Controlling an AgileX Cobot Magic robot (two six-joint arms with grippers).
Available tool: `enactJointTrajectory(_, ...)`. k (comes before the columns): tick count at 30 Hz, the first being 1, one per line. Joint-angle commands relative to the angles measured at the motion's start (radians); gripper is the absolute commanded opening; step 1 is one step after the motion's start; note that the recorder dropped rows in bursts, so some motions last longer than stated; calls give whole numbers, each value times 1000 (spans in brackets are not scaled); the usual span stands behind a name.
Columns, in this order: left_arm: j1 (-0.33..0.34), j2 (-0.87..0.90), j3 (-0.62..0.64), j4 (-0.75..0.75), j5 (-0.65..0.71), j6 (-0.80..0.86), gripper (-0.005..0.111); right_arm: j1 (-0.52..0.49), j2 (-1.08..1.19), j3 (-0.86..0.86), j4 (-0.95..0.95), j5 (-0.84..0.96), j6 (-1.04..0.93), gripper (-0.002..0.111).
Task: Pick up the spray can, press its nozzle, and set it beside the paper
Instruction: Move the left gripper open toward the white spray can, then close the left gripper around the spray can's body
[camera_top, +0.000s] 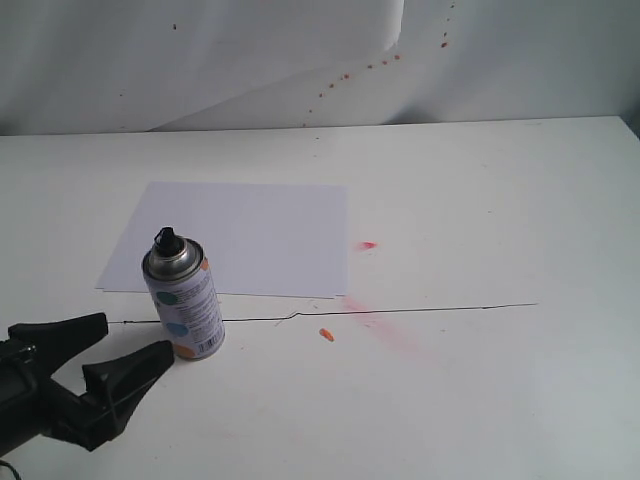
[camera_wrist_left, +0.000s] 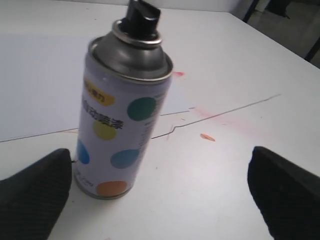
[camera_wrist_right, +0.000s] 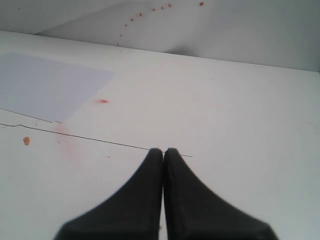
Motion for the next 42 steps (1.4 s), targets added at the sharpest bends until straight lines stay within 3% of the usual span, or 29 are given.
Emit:
enactJointTrajectory(1, -4, 4, -4, -67, 9, -12, 89, -7, -6, 4, 1, -5, -4, 0)
enactJointTrajectory(12, -4, 20, -8, -63, 7, -11, 89, -7, -6, 4, 1, -5, -4, 0)
enactJointTrajectory(24, -4, 92, -118, -17, -14, -18, 89, -7, -6, 4, 1, -5, -4, 0)
enactJointTrajectory(42, -4, 272, -169, -5, -110, 2, 89, -7, -6, 4, 1, -5, -4, 0)
